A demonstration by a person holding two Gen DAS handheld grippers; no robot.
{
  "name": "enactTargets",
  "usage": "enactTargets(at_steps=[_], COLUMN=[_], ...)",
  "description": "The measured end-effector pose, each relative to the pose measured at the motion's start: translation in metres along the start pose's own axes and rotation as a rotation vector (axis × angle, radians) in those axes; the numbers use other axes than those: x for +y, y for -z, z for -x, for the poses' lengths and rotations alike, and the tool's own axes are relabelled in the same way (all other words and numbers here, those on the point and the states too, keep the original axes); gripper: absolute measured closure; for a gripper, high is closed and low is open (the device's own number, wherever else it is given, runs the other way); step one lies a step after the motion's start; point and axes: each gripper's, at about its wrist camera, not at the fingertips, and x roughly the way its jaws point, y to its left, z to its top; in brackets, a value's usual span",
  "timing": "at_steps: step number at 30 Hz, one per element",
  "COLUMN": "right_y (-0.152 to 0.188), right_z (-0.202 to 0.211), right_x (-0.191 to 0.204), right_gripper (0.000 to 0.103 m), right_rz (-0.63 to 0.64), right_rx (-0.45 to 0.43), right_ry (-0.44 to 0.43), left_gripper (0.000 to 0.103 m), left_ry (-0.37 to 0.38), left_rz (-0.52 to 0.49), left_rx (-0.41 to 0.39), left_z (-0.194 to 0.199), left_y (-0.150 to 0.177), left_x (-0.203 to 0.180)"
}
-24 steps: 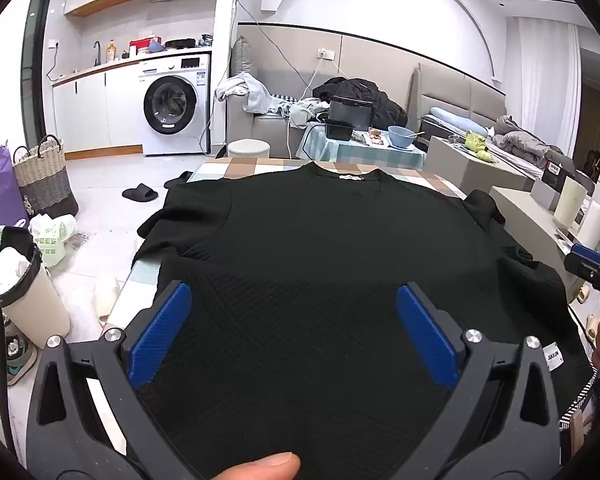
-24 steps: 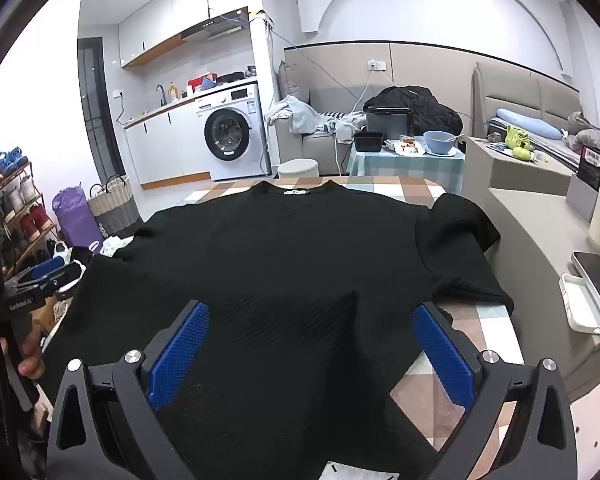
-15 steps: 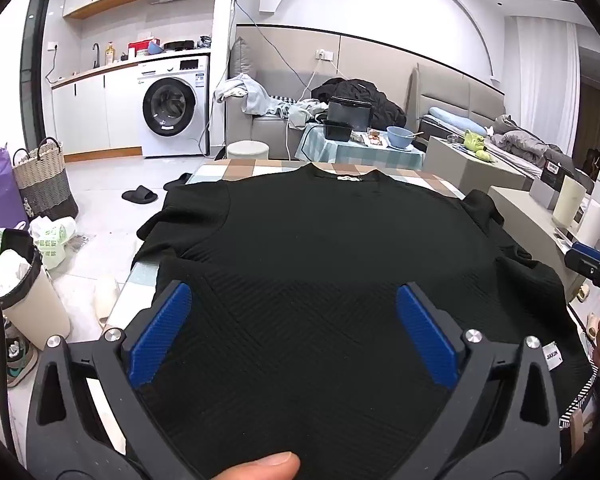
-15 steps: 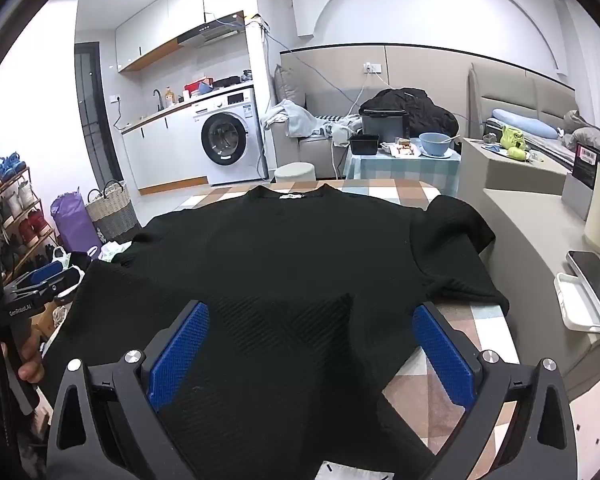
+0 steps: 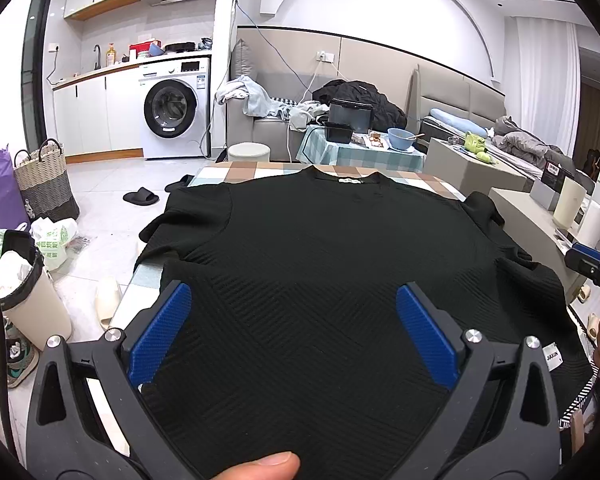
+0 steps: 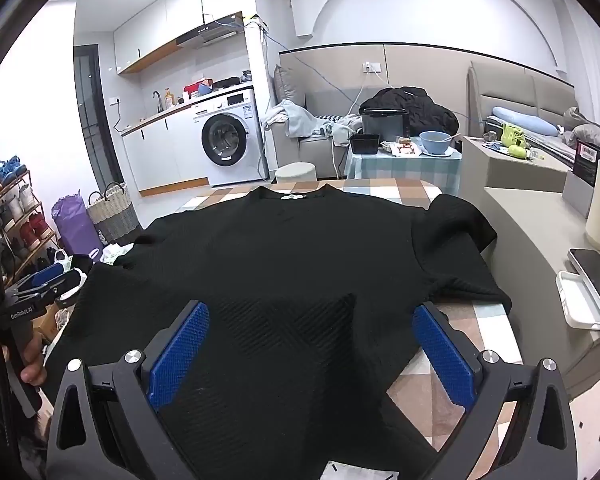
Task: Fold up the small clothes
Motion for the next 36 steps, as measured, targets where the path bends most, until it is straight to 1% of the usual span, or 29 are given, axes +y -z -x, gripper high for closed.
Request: enactTargets(at_steps=[27, 28, 36], right_y=[0.000, 0.000, -0.001], right_z=[-0.001, 0.000, 0.005], right_x=[0.001, 0.001, -0.001], right_gripper=[0.000, 0.000, 0.000], right_rz=[-0.002, -0.001, -0.016], right_rx=[-0.001, -0.004, -0.013], right_ry=[0.004, 0.010, 0.020], left_gripper=[0.001, 0.001, 0.001], left_ry=[0.007, 0.009, 0.010], left_rz=[-0.005, -0.007, -0.008], left_rx=[-0.007, -0.012, -0.016], left_z=[0.006, 0.021, 0.026], left_y=[-0.009, -0.020, -0.025], left_x=[0.001, -0.005, -0.007])
